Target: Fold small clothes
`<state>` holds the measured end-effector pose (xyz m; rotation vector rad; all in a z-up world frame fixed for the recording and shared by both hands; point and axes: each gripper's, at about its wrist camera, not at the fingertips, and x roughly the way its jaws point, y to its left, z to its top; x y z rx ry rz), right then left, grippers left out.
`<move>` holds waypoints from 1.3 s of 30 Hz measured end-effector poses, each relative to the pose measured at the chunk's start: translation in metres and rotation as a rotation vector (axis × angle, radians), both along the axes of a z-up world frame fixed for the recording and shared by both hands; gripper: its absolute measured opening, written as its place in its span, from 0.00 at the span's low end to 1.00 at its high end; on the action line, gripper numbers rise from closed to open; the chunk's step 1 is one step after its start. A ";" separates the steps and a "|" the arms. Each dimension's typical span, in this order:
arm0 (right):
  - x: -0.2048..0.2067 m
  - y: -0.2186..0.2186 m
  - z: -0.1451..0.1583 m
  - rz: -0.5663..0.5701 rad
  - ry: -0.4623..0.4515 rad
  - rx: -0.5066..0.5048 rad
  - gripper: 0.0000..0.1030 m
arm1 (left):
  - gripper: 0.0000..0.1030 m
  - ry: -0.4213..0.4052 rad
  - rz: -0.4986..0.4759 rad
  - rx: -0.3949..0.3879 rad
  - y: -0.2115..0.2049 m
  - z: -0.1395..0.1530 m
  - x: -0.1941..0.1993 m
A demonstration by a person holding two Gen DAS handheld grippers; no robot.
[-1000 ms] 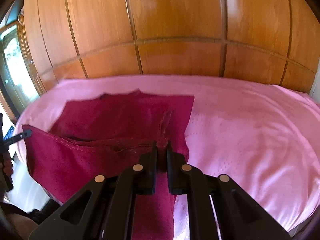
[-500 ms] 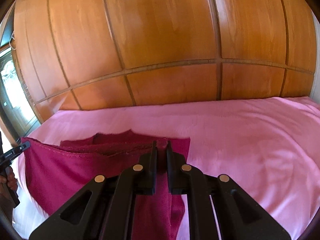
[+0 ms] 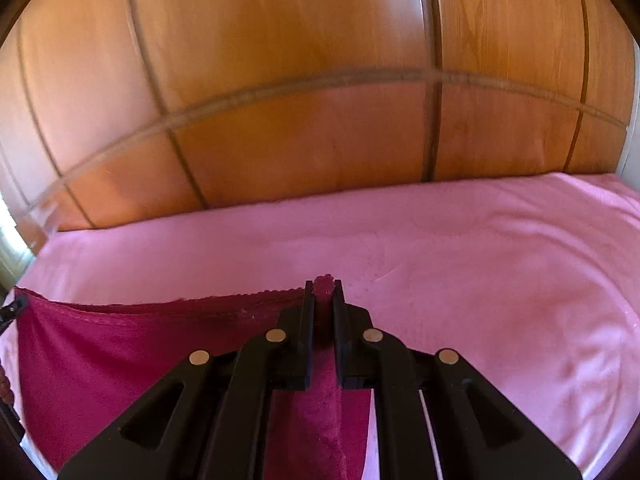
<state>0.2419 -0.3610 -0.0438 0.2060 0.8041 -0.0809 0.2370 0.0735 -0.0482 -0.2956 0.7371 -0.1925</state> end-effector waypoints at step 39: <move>-0.199 0.063 -0.024 0.221 -0.040 -0.123 0.76 | 0.65 0.027 0.069 0.069 0.005 -0.027 -0.189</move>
